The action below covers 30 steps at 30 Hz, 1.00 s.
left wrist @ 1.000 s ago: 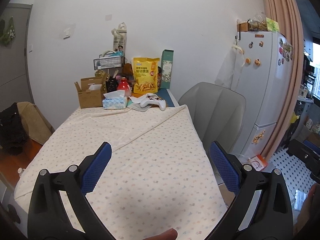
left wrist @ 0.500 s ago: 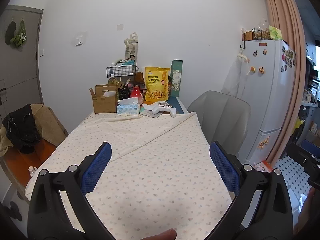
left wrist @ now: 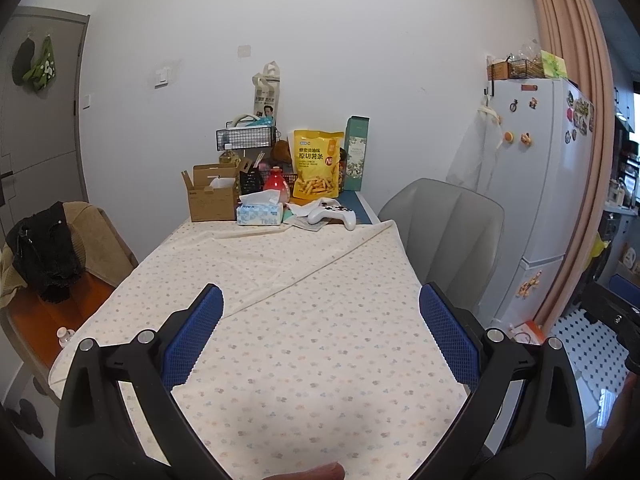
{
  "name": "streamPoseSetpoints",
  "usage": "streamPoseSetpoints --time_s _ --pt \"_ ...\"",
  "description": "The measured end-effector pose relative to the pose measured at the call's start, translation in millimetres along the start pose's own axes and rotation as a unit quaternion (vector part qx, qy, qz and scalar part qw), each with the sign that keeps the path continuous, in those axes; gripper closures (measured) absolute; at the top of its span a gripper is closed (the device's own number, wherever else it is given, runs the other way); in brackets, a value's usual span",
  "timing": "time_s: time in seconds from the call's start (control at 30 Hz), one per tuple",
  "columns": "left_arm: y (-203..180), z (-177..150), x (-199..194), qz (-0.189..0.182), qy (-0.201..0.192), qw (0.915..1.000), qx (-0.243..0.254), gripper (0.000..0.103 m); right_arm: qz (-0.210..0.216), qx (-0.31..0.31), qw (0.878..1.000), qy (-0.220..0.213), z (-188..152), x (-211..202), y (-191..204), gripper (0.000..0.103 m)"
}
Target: Collect trash
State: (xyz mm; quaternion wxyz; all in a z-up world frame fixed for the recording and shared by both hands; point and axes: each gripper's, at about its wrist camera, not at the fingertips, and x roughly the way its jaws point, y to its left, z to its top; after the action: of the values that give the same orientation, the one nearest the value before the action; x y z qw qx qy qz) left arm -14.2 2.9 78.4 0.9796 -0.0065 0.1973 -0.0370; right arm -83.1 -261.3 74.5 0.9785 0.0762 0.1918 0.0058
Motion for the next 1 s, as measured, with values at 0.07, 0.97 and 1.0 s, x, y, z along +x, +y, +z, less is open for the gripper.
streamPoseSetpoints --time_s 0.07,0.97,1.0 --pt "-2 0 3 0.003 0.001 1.0 0.003 0.005 -0.002 0.001 1.0 0.001 0 2 -2 0.007" --pt "-13 -1 11 0.003 0.003 1.0 0.009 0.005 -0.005 -0.003 1.0 0.002 0 5 -7 0.007" --pt "-13 -1 11 0.003 0.003 1.0 0.009 0.005 -0.006 -0.003 1.0 0.002 0 6 -7 0.007"
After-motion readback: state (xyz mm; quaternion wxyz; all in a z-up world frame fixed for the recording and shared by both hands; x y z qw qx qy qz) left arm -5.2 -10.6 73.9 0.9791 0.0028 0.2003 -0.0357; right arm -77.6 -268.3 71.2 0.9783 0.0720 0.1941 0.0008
